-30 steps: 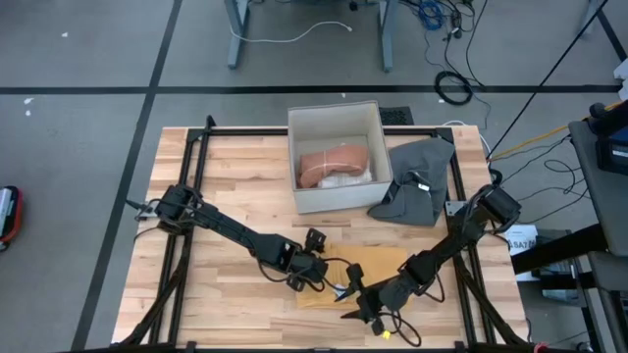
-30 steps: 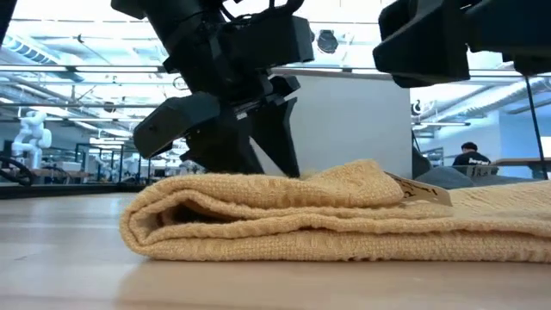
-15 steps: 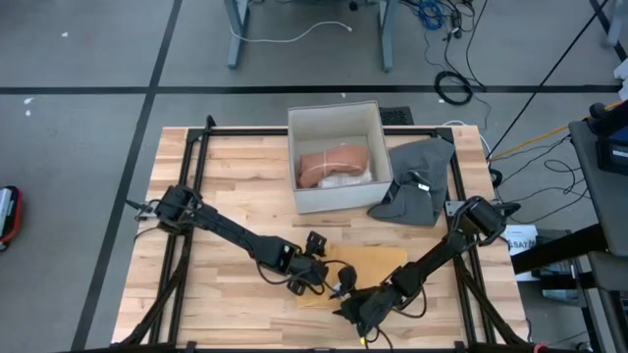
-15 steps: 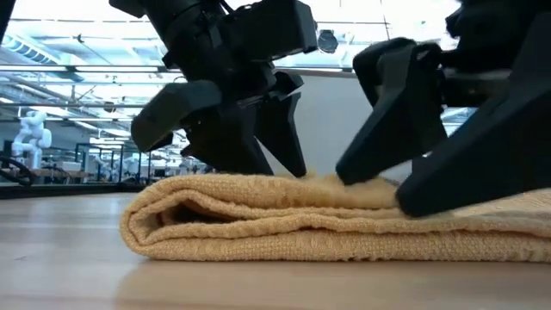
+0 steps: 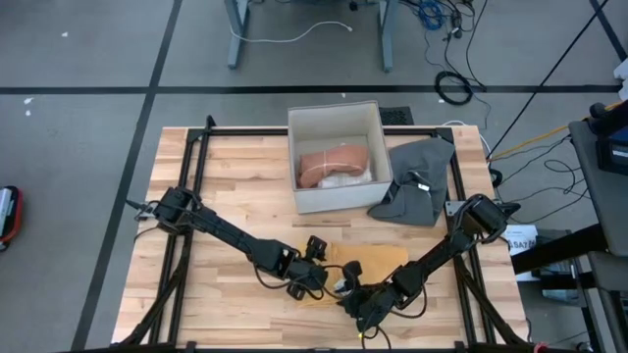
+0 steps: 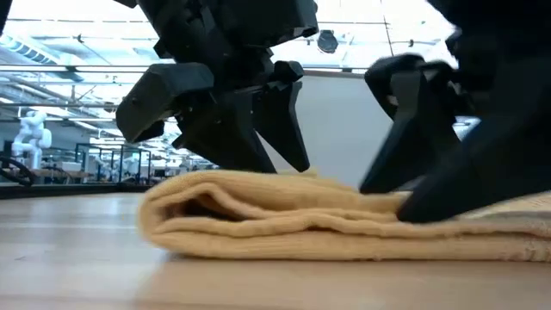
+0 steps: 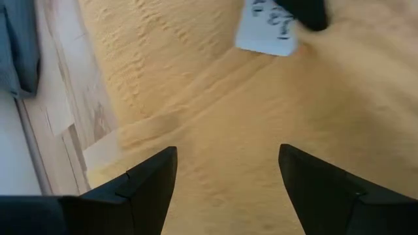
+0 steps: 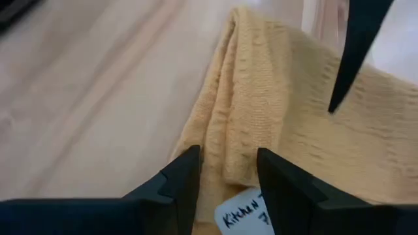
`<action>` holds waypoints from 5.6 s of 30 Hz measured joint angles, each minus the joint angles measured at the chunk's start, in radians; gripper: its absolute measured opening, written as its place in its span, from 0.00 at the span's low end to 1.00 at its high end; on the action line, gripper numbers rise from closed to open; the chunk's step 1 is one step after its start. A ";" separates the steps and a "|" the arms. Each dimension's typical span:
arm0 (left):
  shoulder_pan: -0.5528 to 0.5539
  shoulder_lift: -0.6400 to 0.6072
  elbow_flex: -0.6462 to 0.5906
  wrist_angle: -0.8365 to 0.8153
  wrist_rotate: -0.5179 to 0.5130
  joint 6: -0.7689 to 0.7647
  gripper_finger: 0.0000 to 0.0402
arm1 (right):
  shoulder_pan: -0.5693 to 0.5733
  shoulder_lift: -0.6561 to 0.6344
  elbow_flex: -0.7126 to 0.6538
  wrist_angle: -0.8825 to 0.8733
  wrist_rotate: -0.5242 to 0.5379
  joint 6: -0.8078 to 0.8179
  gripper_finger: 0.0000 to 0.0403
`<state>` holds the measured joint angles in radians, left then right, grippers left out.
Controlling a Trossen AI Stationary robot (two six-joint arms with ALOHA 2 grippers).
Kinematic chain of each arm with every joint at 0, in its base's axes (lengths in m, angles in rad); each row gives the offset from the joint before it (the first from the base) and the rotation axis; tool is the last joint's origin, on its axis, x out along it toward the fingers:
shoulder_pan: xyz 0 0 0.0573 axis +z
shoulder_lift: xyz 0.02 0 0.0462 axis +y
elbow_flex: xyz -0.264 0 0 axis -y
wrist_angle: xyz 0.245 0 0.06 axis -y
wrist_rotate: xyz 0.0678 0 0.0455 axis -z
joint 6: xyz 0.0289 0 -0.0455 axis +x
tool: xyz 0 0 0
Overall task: Fold towel
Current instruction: Fold the orange towel
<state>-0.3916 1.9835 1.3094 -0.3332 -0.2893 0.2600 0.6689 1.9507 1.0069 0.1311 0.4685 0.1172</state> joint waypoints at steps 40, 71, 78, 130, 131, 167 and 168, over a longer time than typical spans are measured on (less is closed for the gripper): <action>-0.015 0.000 0.000 -0.003 -0.017 -0.041 0.68 | 0.041 0.003 0.241 -0.467 -0.020 0.128 0.00; 0.006 0.000 0.001 0.099 0.038 -0.041 0.68 | 0.176 -0.066 0.239 -0.756 0.030 0.513 0.35; 0.031 0.007 0.001 0.195 0.105 -0.040 0.68 | 0.272 -0.077 0.240 -1.007 -0.022 0.757 0.34; 0.066 0.094 0.000 0.298 0.199 -0.041 0.68 | 0.390 0.060 0.331 -1.535 0.258 0.994 0.01; 0.066 0.094 0.000 0.298 0.199 -0.041 0.68 | 0.386 0.059 0.347 -1.538 0.305 0.966 0.01; -0.122 -0.096 0.025 -0.467 -0.324 -0.592 0.68 | 0.218 0.057 0.404 -0.743 0.634 -0.140 0.00; -0.123 -0.095 0.015 -0.475 -0.299 -0.618 0.68 | 0.216 0.057 0.405 -0.738 0.627 -0.144 0.00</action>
<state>-0.5150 1.8880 1.3245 -0.8086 -0.5881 -0.3577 0.8844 2.0075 1.4120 -0.6066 1.0959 -0.0264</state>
